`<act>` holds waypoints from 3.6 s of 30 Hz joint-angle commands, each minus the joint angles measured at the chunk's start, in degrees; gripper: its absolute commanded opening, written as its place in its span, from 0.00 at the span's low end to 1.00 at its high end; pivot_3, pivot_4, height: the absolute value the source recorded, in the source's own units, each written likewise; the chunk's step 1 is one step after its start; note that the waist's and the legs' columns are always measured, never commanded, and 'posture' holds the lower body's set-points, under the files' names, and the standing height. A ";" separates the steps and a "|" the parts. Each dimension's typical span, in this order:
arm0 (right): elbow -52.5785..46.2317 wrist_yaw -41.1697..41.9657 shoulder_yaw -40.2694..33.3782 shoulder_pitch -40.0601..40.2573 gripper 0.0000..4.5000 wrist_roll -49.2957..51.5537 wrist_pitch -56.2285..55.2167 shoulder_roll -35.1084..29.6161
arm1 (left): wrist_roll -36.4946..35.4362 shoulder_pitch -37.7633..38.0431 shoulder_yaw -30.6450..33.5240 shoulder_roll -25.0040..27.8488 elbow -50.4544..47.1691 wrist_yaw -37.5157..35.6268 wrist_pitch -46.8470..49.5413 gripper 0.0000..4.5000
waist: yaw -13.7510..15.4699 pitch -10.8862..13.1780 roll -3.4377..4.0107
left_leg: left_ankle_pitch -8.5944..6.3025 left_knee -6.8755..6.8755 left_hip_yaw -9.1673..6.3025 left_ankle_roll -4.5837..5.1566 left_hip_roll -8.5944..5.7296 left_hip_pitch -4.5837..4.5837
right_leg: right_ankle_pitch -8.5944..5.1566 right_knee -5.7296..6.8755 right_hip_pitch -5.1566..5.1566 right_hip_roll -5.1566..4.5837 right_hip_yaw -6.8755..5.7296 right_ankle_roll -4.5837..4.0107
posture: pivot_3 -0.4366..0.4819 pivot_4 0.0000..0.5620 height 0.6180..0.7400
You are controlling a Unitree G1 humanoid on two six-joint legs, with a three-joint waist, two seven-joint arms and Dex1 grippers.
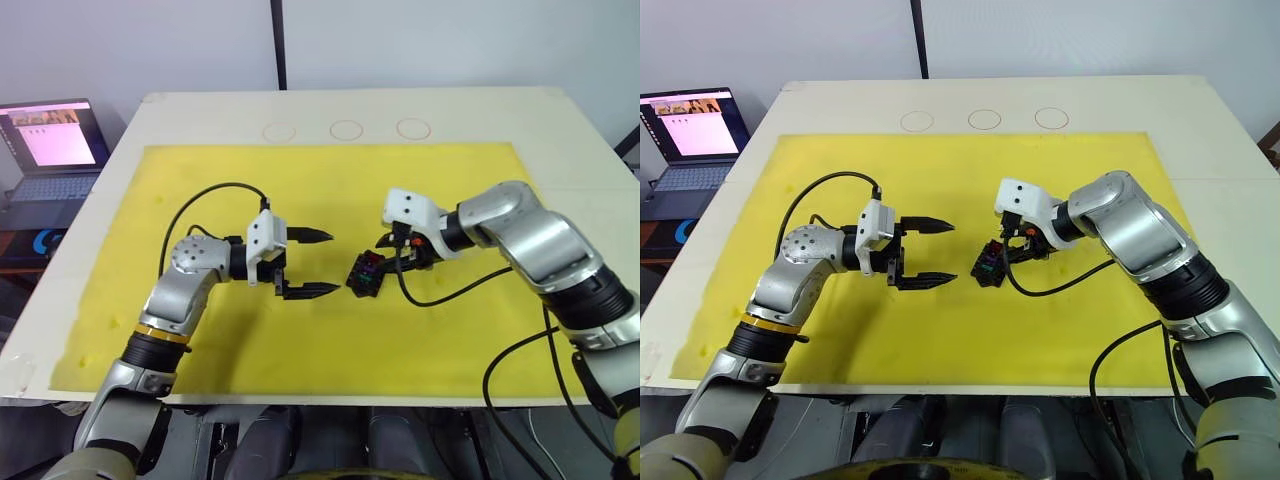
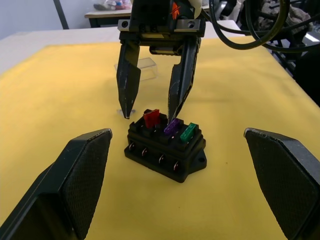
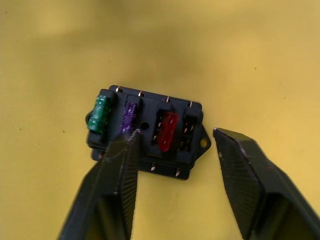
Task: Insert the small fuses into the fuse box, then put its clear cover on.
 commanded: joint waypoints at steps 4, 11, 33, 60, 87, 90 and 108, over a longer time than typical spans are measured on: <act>-0.81 -0.28 -5.46 -1.32 0.52 3.31 2.18 1.67 | -0.13 -1.31 0.37 -0.12 -0.27 -0.35 -1.23 1.00 | 0.04 0.00 0.00 | 0.00 0.00 -0.01 0.00 0.00 0.00 | 0.00 0.00 0.00 0.00 0.00 0.00 | 0.48 0.27 1.00; -2.02 -0.80 -10.31 -1.59 0.52 7.30 4.09 2.05 | -0.11 -1.78 0.47 0.03 0.34 -0.86 -1.40 1.00 | 0.05 0.00 0.00 | 0.00 0.01 0.00 0.00 0.00 0.00 | 0.00 0.00 0.00 0.00 0.00 0.00 | 0.48 0.27 1.00; -16.57 -16.70 -19.19 17.69 0.00 9.80 1.23 3.74 | 0.00 -2.49 -0.03 -0.63 1.26 -1.16 -1.52 1.00 | 0.09 -0.01 -0.01 | 0.01 0.03 0.00 0.00 0.00 0.01 | 0.01 0.08 0.01 -0.01 0.00 0.00 | 0.48 0.27 1.00; -15.31 -18.78 -14.84 20.23 0.00 11.40 5.10 5.16 | -0.04 -1.71 0.14 0.51 -0.04 -1.41 -0.96 1.00 | 0.02 -0.08 -0.05 | 0.01 0.03 0.00 0.01 0.00 0.08 | 0.01 0.09 0.07 0.00 0.00 0.00 | 0.48 0.27 1.00; -15.44 -19.44 -16.86 20.12 0.00 14.10 5.78 6.07 | 0.21 -2.16 -0.03 0.37 0.21 -1.22 -1.14 1.00 | 0.05 -0.14 -0.08 | 0.01 0.04 -0.01 0.01 0.00 0.10 | 0.01 0.09 0.11 0.00 0.00 0.00 | 0.48 0.27 1.00; -15.29 -19.58 -17.13 19.91 0.00 14.47 5.78 6.06 | 0.19 -2.27 -0.01 0.30 0.35 -1.21 -1.15 1.00 | 0.05 -0.14 -0.08 | 0.01 0.04 -0.01 0.01 0.00 0.10 | 0.01 0.09 0.11 0.00 0.00 0.00 | 0.48 0.27 1.00; -14.67 -19.70 -17.06 19.63 0.00 14.95 5.01 5.55 | 0.25 -2.17 0.01 0.25 0.63 -1.25 -1.35 1.00 | 0.05 -0.14 -0.08 | 0.00 0.04 -0.01 0.01 0.00 0.10 | 0.01 0.09 0.11 0.00 0.00 0.00 | 0.48 0.27 1.00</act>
